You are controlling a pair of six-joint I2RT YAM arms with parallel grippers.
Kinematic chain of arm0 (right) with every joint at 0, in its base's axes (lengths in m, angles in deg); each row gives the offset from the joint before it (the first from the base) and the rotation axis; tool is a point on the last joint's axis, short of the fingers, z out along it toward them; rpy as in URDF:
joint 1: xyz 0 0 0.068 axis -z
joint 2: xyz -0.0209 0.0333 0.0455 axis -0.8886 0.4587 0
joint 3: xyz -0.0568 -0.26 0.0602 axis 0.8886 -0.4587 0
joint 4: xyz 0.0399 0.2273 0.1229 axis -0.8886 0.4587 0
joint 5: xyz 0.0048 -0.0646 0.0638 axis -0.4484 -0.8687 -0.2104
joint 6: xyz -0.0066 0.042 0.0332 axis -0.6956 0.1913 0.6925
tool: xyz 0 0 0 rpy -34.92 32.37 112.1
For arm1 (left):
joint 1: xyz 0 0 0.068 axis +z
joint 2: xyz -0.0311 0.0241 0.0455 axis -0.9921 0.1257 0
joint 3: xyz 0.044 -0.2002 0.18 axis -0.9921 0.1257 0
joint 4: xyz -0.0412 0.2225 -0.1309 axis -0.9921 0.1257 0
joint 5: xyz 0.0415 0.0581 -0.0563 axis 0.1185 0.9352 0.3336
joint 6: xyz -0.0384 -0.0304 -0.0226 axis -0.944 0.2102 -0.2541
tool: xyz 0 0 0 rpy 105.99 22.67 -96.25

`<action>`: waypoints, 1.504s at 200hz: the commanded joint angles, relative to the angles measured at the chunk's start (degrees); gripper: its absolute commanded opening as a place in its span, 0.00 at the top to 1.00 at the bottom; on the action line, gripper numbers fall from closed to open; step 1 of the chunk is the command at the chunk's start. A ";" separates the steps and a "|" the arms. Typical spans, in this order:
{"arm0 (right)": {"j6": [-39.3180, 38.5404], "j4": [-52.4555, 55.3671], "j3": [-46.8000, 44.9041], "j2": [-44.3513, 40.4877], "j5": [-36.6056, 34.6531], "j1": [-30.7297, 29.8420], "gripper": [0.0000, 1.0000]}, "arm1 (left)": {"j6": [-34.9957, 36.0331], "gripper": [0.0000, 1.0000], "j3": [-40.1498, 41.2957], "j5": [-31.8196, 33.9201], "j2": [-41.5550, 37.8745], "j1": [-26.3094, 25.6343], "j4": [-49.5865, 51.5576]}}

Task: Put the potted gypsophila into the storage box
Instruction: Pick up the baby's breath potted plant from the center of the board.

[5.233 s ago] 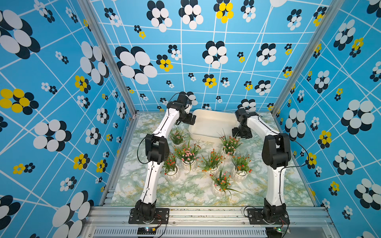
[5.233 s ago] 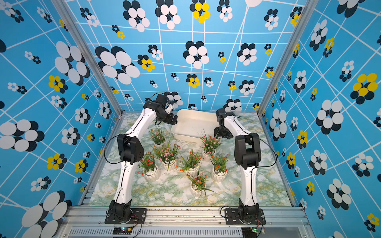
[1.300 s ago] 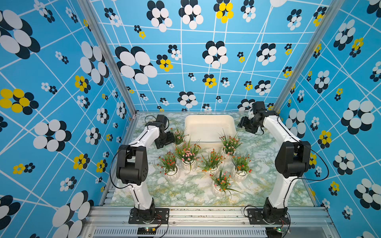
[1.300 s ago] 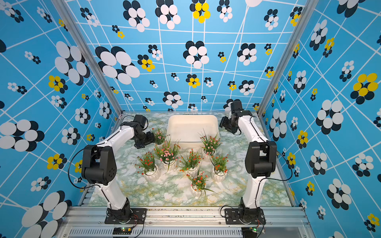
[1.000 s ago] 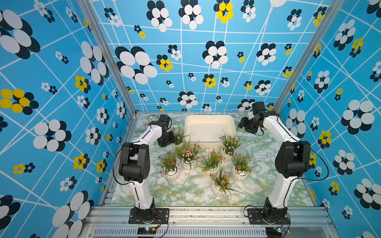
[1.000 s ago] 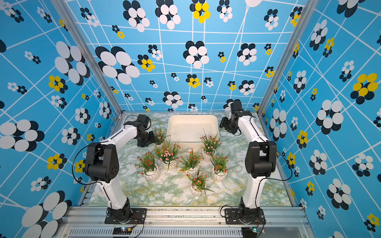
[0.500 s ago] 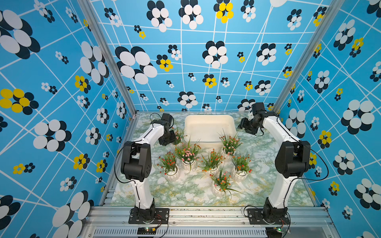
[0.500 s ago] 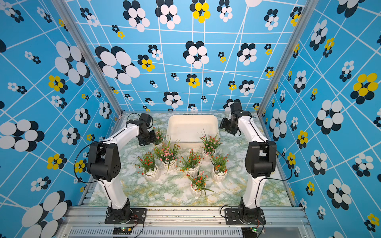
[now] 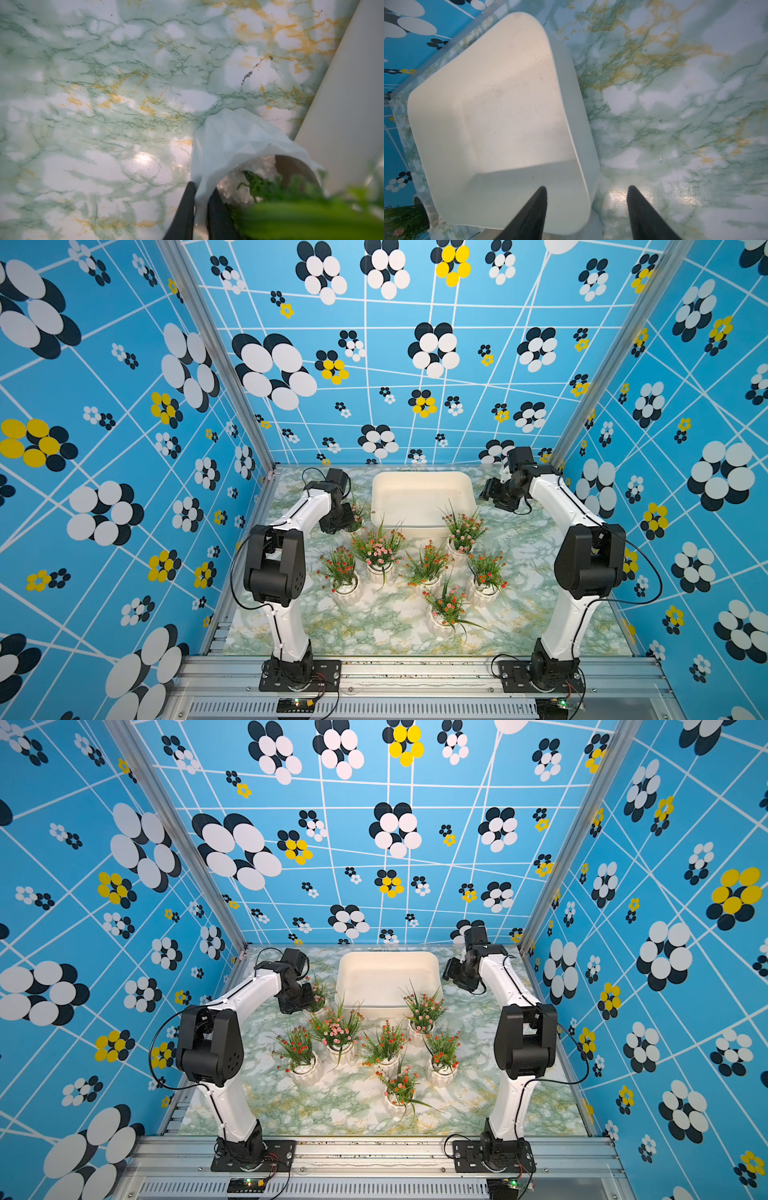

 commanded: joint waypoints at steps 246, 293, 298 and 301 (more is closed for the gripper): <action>-3.04 8.27 10.26 3.06 3.65 0.16 0.36 | 2.64 1.00 -74.09 -5.85 30.27 -5.73 23.86; -3.97 8.49 9.14 3.33 3.74 0.33 0.36 | 4.38 1.00 -71.53 -5.88 32.14 -6.87 18.81; -4.06 8.35 8.78 3.25 3.74 0.35 0.36 | 4.49 1.00 -71.45 -5.74 32.41 -6.91 18.71; -4.10 8.23 8.54 3.15 3.74 0.37 0.37 | 4.55 1.00 -71.43 -5.58 32.62 -6.87 18.72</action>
